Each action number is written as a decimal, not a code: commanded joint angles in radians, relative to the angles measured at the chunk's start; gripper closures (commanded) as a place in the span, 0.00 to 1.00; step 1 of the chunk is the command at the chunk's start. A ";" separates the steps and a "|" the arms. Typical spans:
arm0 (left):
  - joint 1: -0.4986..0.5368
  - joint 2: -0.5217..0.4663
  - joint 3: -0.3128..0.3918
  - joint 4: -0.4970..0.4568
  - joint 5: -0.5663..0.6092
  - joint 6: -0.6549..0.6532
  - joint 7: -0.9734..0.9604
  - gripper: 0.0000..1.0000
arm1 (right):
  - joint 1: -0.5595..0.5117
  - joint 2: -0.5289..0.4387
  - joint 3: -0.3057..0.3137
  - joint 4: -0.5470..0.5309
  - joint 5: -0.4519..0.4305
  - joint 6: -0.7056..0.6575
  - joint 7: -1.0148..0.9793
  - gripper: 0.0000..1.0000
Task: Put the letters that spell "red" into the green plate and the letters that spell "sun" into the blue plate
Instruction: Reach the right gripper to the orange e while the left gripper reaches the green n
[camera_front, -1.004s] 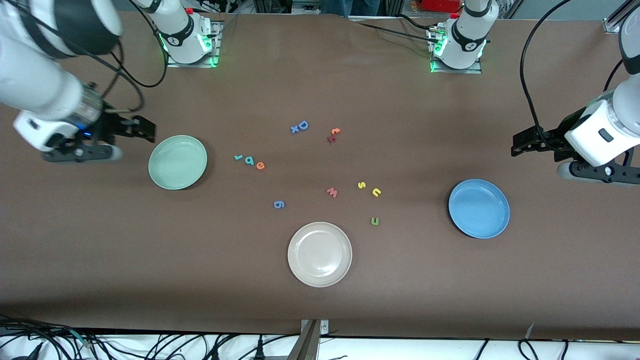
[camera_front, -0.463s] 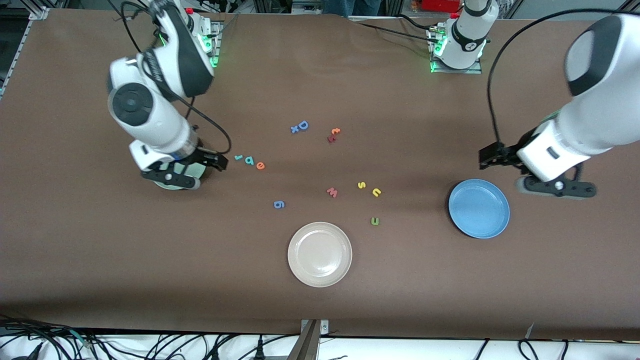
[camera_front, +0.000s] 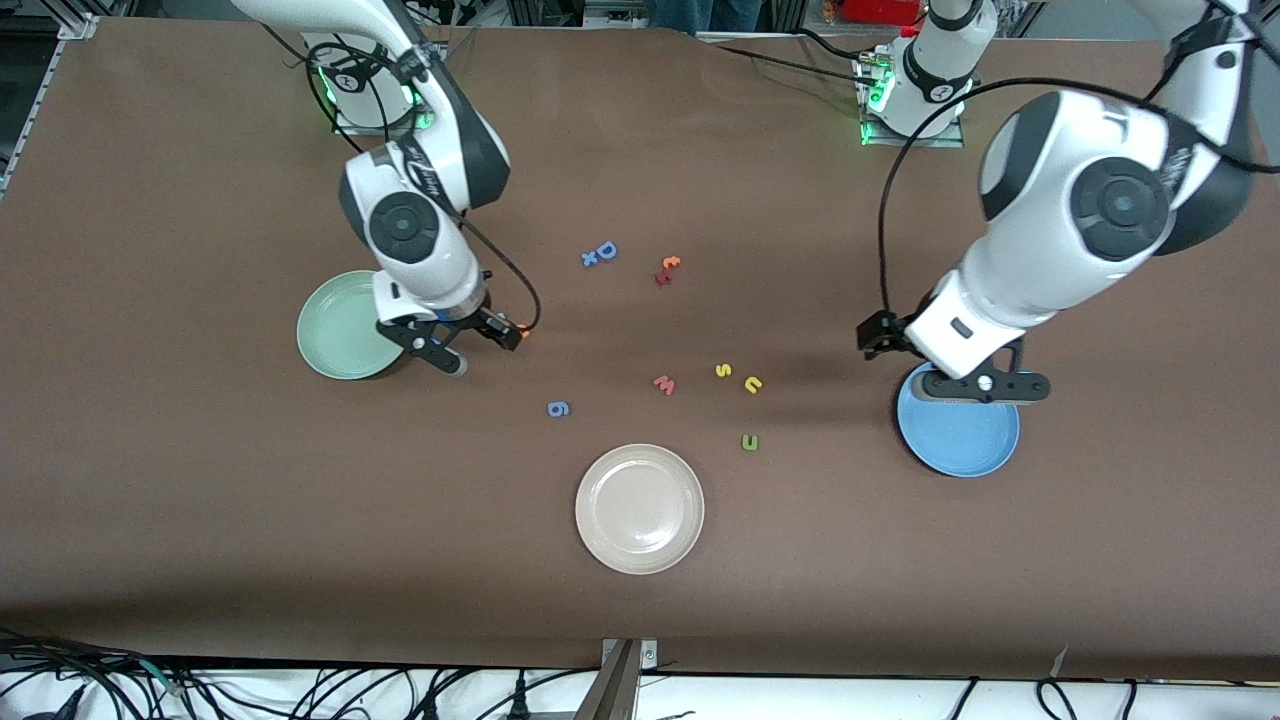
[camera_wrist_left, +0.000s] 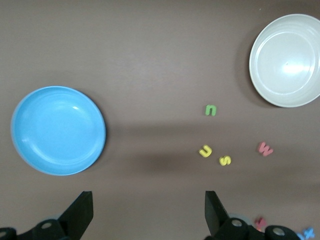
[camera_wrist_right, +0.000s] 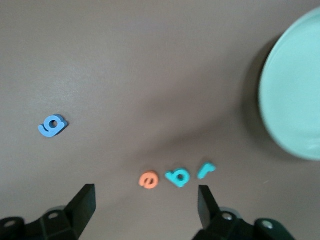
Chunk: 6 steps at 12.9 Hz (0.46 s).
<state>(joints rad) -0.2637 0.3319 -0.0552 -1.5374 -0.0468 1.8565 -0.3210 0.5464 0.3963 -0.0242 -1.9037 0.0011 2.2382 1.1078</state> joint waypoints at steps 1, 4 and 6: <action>-0.026 0.041 0.008 -0.015 -0.010 0.090 -0.053 0.03 | 0.035 0.045 -0.008 -0.034 0.002 0.116 0.212 0.14; -0.055 0.097 0.008 -0.021 -0.010 0.186 -0.139 0.07 | 0.063 0.090 -0.010 -0.052 0.002 0.216 0.351 0.14; -0.077 0.151 0.009 -0.023 -0.010 0.269 -0.193 0.07 | 0.081 0.095 -0.010 -0.070 0.002 0.218 0.395 0.19</action>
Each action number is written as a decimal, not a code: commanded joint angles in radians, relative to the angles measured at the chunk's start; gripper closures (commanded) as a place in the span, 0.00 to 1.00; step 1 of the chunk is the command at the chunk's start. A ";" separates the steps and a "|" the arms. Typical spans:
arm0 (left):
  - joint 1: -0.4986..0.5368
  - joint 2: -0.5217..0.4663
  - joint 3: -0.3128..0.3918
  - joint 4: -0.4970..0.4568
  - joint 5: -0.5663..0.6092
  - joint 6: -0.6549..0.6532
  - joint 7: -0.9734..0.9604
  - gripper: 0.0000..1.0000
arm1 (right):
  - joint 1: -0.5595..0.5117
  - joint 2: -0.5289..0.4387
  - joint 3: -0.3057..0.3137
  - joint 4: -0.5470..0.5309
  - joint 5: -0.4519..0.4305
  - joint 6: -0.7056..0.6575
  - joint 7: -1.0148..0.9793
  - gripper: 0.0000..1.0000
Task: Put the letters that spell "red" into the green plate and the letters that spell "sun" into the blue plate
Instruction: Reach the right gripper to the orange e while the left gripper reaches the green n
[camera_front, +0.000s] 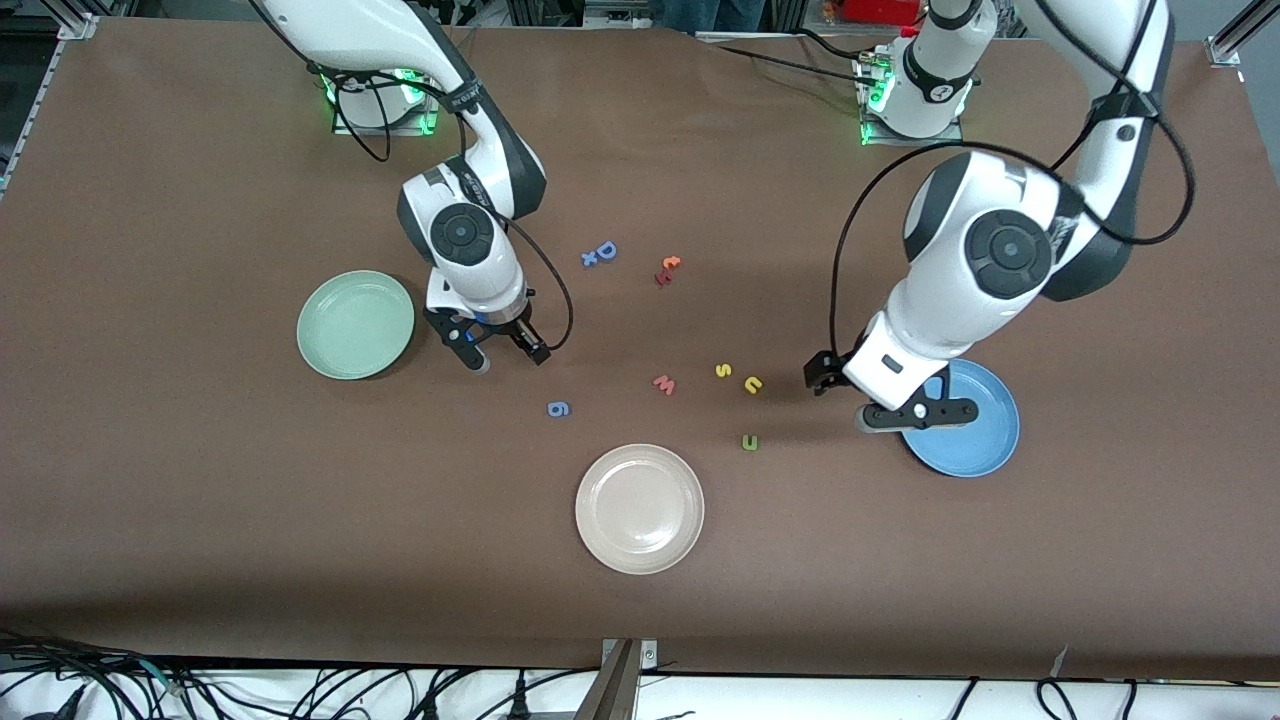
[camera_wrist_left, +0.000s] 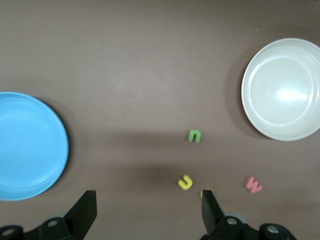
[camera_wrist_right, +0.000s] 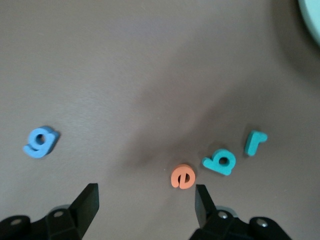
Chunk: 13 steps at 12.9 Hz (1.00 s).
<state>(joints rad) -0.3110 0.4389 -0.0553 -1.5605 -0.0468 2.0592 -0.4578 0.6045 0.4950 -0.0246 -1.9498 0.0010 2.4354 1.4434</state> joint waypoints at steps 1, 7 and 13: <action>-0.037 0.070 0.008 0.002 -0.010 0.106 -0.096 0.09 | 0.023 -0.006 -0.009 -0.040 0.002 0.020 0.068 0.23; -0.074 0.234 0.011 0.002 0.056 0.353 -0.173 0.16 | 0.023 0.002 -0.011 -0.086 0.005 0.028 0.071 0.38; -0.095 0.365 0.035 0.007 0.132 0.525 -0.174 0.09 | 0.023 0.022 -0.012 -0.086 0.005 0.062 0.071 0.38</action>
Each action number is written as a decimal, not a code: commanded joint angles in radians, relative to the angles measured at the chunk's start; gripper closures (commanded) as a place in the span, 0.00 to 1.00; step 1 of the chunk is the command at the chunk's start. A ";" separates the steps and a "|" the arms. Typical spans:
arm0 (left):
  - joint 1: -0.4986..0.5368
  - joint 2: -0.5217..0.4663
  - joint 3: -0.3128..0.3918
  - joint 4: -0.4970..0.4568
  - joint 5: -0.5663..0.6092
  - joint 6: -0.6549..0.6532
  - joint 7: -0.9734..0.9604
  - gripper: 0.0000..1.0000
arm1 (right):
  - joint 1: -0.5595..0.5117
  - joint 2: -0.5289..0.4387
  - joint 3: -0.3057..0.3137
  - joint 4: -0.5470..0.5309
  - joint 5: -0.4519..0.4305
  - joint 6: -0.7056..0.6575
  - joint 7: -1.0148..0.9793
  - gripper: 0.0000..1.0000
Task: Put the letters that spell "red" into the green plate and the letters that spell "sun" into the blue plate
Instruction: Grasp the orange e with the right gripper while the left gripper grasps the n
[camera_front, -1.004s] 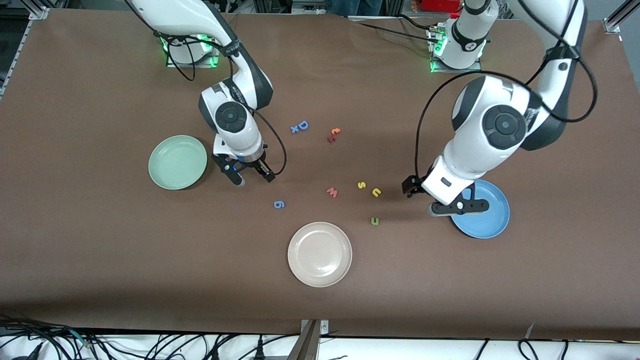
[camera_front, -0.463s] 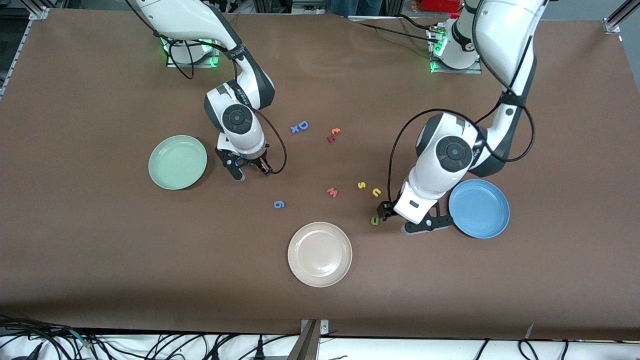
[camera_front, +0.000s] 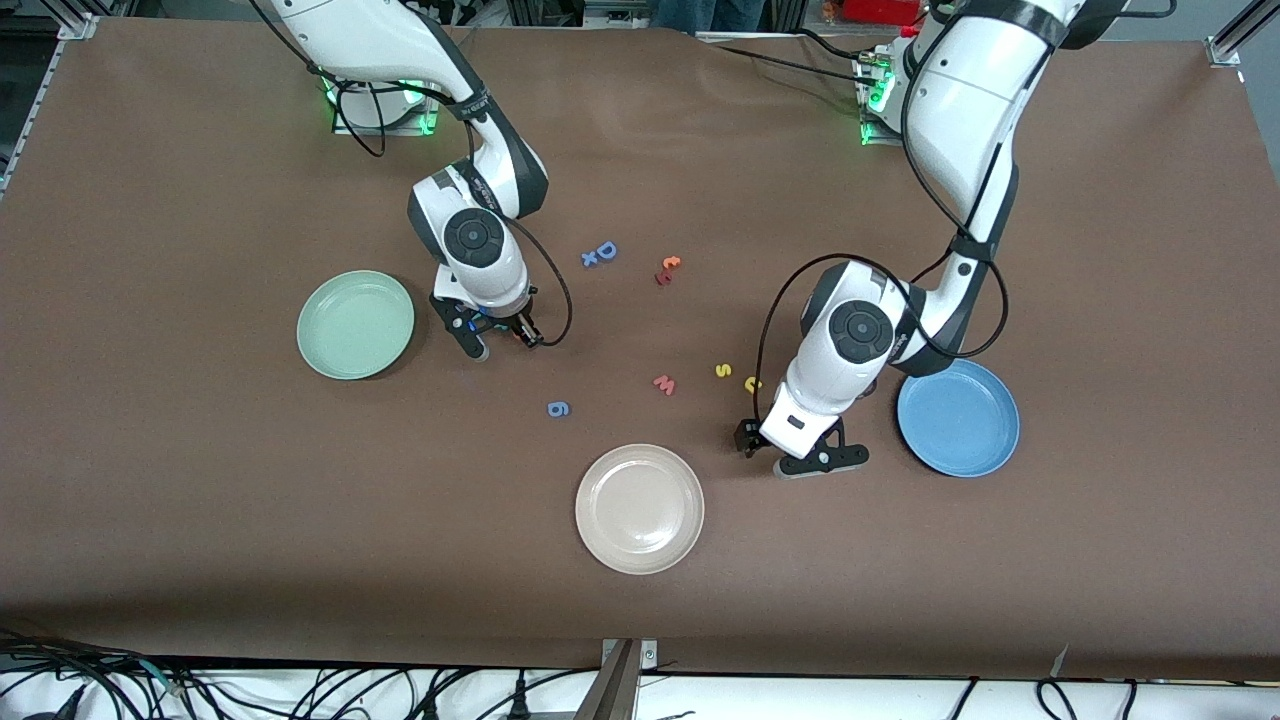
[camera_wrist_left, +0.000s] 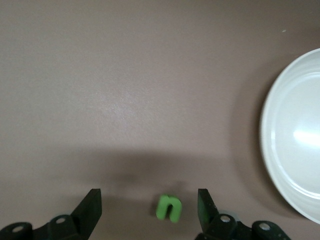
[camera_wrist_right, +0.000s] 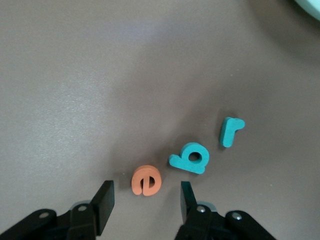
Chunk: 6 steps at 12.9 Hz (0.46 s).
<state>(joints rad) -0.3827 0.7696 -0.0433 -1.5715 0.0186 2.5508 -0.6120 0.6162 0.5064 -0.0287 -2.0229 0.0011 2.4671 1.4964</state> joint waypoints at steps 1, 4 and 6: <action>-0.025 0.042 0.023 0.019 0.102 0.034 -0.022 0.09 | 0.011 0.018 -0.008 -0.011 0.004 0.033 0.018 0.38; -0.047 0.042 0.023 0.021 0.124 0.034 -0.005 0.09 | 0.013 0.035 -0.008 -0.011 0.005 0.053 0.018 0.40; -0.054 0.043 0.023 0.022 0.142 0.032 0.024 0.09 | 0.013 0.040 -0.008 -0.010 0.004 0.059 0.016 0.53</action>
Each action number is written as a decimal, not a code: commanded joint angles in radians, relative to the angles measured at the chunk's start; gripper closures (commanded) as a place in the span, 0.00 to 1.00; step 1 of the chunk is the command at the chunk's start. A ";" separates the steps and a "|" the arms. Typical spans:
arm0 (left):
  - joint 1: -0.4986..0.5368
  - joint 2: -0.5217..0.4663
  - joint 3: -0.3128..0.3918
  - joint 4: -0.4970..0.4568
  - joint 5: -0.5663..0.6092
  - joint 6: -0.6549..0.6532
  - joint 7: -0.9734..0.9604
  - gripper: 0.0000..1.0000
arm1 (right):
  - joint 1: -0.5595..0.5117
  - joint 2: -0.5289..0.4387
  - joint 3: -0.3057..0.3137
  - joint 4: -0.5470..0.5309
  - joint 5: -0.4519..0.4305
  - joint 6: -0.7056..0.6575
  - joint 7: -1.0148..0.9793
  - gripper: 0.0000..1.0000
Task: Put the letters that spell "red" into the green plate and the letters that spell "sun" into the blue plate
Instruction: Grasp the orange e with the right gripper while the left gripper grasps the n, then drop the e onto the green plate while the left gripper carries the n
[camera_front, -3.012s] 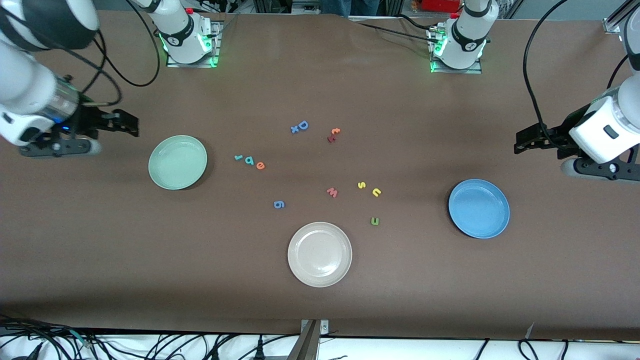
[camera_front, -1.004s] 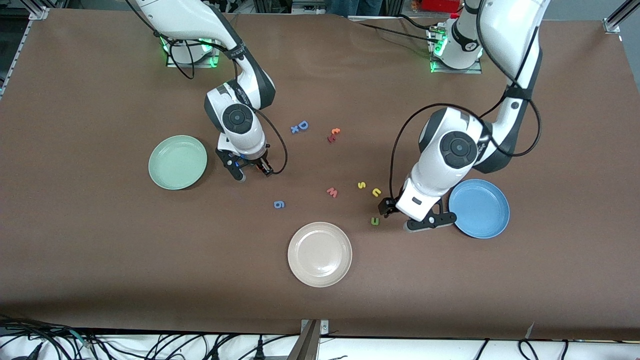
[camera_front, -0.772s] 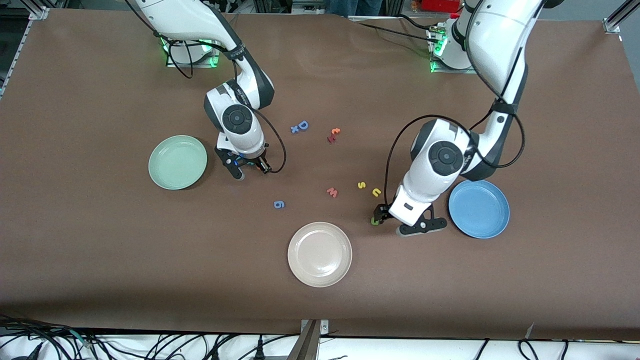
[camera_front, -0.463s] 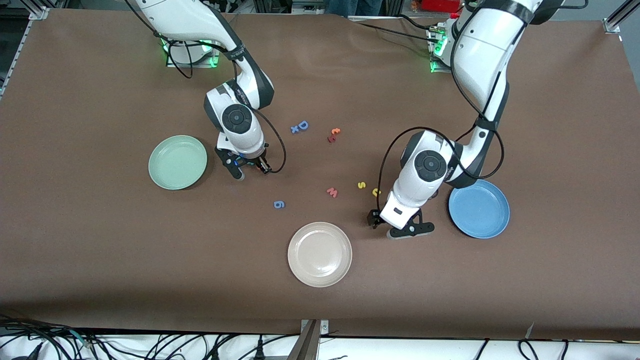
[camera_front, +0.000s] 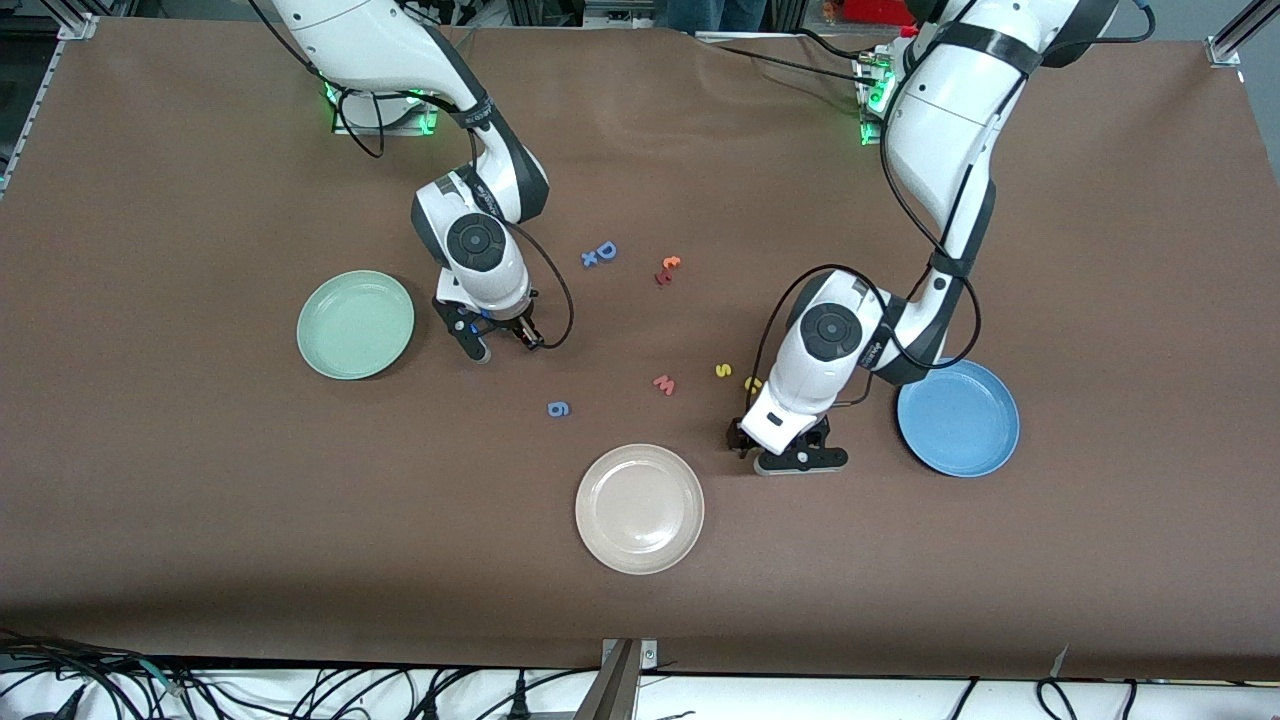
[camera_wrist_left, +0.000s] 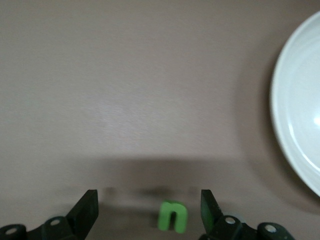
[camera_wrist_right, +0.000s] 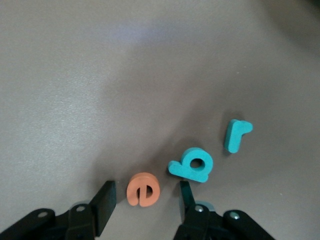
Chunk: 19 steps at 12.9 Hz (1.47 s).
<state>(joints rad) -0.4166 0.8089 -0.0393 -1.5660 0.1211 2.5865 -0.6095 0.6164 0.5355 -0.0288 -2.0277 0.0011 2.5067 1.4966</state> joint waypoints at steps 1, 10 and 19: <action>-0.021 0.004 0.019 0.017 0.037 -0.003 0.069 0.10 | 0.011 0.012 -0.008 -0.003 0.004 0.020 0.016 0.72; -0.024 0.047 0.018 0.021 0.003 -0.008 0.178 0.26 | 0.006 -0.067 -0.049 0.044 -0.003 -0.092 -0.129 0.83; -0.050 0.049 0.016 0.024 -0.044 -0.008 0.177 0.37 | 0.002 -0.209 -0.301 -0.075 -0.001 -0.250 -0.723 0.87</action>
<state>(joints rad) -0.4355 0.8443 -0.0332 -1.5572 0.1198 2.5888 -0.4481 0.6145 0.3821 -0.2775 -2.0290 -0.0020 2.2549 0.8915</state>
